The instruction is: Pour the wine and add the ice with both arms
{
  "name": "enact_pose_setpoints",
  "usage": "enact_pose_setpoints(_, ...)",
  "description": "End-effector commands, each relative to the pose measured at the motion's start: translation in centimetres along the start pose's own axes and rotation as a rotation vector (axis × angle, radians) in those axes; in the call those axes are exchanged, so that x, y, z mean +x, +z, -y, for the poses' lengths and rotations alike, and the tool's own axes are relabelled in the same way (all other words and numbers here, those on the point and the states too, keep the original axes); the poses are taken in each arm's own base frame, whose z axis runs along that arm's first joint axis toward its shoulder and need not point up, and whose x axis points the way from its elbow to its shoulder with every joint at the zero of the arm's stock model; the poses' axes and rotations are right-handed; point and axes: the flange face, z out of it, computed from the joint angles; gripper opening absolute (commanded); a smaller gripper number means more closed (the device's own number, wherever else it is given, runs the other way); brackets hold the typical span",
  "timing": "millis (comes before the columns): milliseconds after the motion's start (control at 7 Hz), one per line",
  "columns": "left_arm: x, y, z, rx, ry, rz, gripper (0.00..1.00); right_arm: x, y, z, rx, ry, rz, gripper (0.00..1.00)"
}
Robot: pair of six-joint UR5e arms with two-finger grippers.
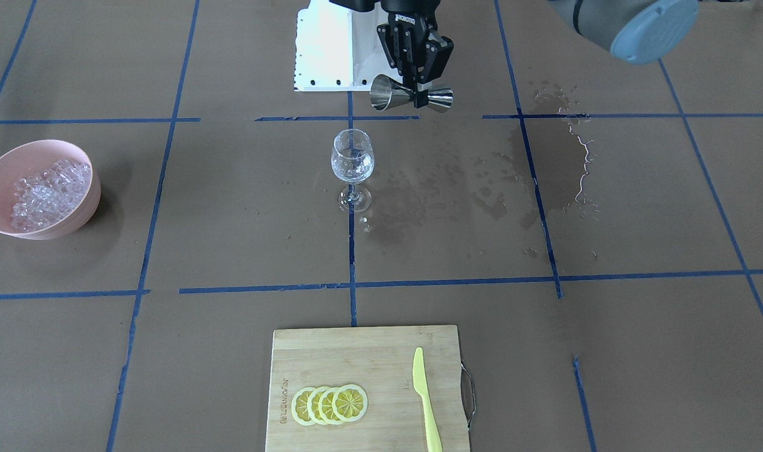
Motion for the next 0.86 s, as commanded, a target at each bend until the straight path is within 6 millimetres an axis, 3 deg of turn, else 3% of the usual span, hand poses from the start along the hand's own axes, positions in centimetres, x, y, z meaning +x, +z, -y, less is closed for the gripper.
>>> enact_pose_setpoints(0,-4.2,2.5,-6.0,0.185,0.005,0.026,0.0,-0.1,-0.2,0.0,0.003,-0.001,0.001,1.0)
enact_pose_setpoints(286,-5.0,6.2,-12.7,0.309,-0.035,0.015,0.0,-0.1,-0.2,0.0,0.004,-0.002,0.001,1.0)
enact_pose_setpoints(714,-6.4,12.6,-26.9,0.517,-0.231,-0.052,0.0,-0.3,-0.4,0.1,0.009,-0.007,0.002,1.0)
